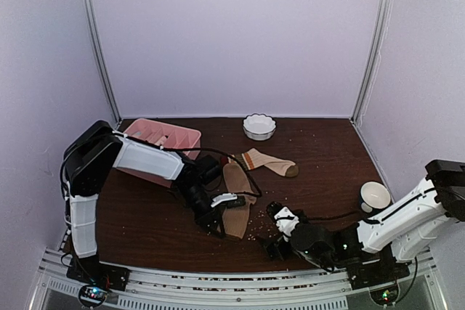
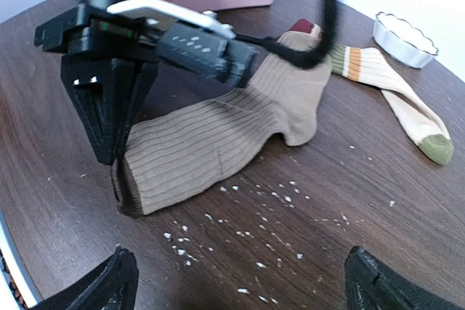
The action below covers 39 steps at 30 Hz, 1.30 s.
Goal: Roll the socks
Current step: Roll the sock at the center of the board.
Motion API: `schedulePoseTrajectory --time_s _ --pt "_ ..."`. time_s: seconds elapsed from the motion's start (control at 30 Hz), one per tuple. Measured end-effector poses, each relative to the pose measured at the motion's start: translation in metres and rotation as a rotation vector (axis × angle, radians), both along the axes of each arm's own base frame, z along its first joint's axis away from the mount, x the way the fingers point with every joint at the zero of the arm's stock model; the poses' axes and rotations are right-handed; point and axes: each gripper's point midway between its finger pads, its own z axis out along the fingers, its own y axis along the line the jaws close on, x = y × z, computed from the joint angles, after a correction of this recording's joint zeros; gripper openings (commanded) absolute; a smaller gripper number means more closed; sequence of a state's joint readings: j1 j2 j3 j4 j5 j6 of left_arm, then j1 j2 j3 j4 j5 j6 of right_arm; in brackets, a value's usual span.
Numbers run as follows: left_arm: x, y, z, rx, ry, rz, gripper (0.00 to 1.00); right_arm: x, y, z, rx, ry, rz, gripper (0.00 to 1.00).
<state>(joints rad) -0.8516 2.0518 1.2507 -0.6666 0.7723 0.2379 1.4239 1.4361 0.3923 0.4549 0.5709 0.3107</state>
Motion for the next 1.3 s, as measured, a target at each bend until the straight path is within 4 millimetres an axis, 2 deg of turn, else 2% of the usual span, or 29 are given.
schedulePoseTrajectory --time_s 0.13,0.3,0.43,0.57,0.67,0.83,1.0,1.13,1.3 --pt "0.001 -0.004 -0.001 0.011 0.034 0.019 0.0 -0.008 0.035 -0.005 -0.042 0.015 0.094 0.89" --pt "0.001 -0.006 -0.001 0.02 0.059 0.036 0.0 -0.009 0.066 -0.005 -0.045 -0.003 0.139 0.56" --pt "0.001 -0.006 -0.001 0.024 0.064 0.041 0.0 -0.007 0.081 -0.013 -0.044 -0.004 0.141 0.53" --pt "0.001 -0.006 -0.001 0.026 0.065 0.042 0.0 -0.005 0.085 -0.025 -0.046 0.01 0.143 0.5" --pt "0.001 -0.006 -0.001 0.026 0.066 0.043 0.0 -0.002 0.087 -0.032 -0.034 0.032 0.144 0.34" --pt "0.001 -0.006 -0.001 0.027 0.066 0.043 0.0 -0.001 0.093 -0.04 -0.011 0.063 0.152 0.0" --pt "0.001 -0.006 -0.001 0.027 0.065 0.043 0.0 -0.002 0.096 -0.04 0.02 0.09 0.153 0.0" --pt "0.002 -0.006 -0.002 0.031 0.054 0.041 0.12 -0.002 0.096 -0.041 0.039 0.113 0.143 0.0" --pt "0.003 -0.004 0.0 0.021 0.02 0.036 0.12 -0.003 0.092 -0.048 0.037 0.152 0.118 0.02"
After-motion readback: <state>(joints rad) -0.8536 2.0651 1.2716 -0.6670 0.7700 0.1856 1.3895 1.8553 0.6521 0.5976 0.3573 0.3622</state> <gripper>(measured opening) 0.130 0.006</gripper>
